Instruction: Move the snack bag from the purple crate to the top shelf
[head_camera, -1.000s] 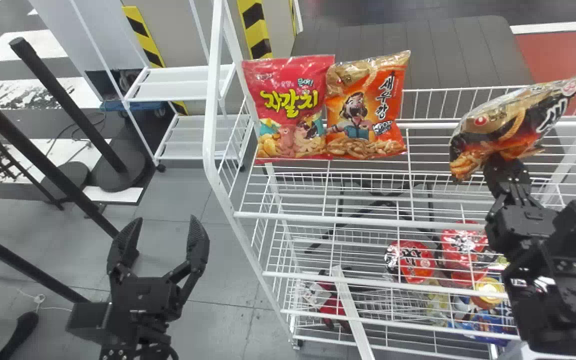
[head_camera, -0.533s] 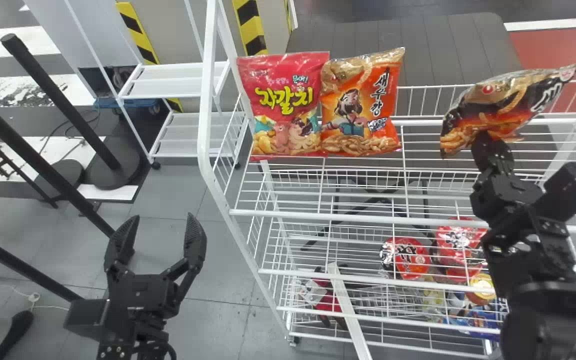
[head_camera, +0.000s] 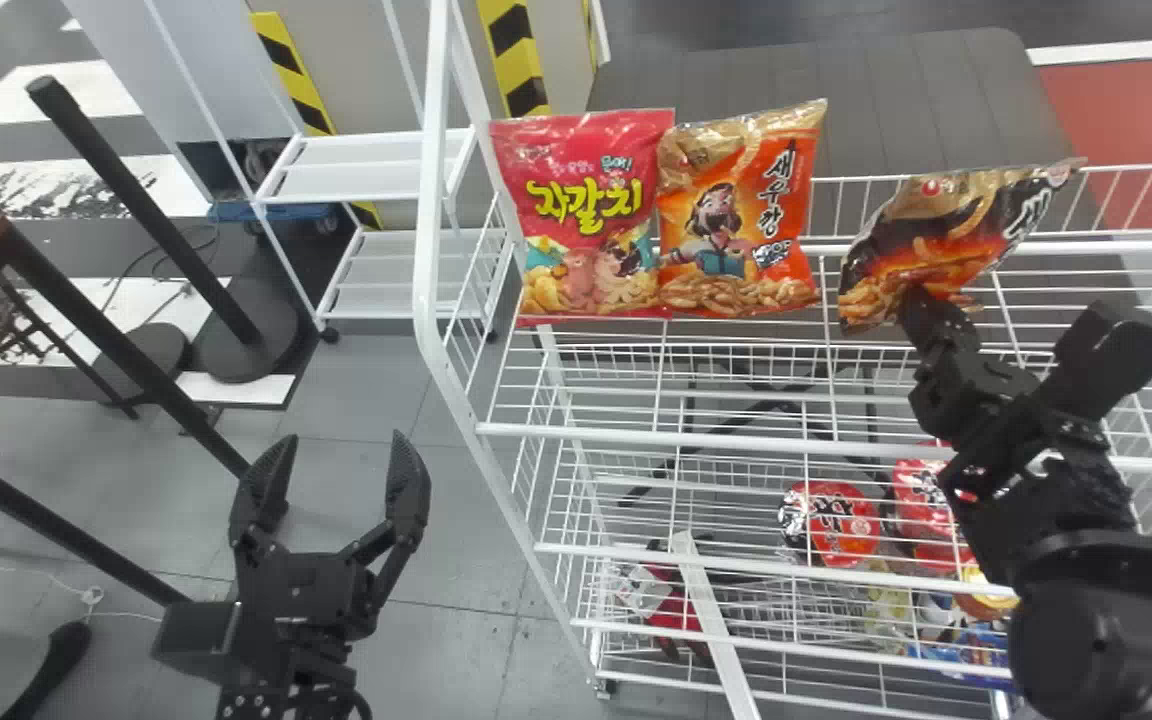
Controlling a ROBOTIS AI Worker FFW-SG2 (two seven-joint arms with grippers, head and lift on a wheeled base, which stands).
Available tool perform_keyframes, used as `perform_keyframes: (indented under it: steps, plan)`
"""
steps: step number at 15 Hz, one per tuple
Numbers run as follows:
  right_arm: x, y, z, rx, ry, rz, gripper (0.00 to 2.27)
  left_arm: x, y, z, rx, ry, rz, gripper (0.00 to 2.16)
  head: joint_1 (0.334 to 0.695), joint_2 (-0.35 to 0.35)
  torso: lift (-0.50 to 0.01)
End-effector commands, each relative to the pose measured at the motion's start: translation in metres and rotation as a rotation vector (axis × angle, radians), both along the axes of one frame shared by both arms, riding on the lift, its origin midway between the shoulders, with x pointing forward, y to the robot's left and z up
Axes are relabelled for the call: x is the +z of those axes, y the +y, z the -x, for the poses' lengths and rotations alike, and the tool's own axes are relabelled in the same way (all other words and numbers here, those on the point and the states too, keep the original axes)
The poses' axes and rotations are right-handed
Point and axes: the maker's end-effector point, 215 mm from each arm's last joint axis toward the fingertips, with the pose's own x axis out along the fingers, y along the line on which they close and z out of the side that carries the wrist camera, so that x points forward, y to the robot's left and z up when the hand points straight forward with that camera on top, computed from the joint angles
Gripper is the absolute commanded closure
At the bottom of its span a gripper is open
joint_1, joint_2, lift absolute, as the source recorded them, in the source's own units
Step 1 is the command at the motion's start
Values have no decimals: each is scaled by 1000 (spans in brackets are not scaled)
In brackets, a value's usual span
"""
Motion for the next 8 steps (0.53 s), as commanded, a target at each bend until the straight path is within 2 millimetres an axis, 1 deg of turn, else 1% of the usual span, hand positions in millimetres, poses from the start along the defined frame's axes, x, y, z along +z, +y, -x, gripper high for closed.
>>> perform_keyframes:
  steps: [1,4,5,8]
  plan:
    - [11,-1,-5,-4,-23,-12,2219,0,-1,0,-3,-2,0,134,695,239,3]
    - [24,-1,-16,-7,-45,-16,2219,0,-1,0,-3,-2,0,134,695,235,3]
    - [24,-3,-22,-12,-42,-8,2219,1,-1,0,-3,-5,0,134,695,234,3]
    - [13,-8,-31,-20,-12,6,2219,1,-1,0,-2,-5,0,134,695,227,3]
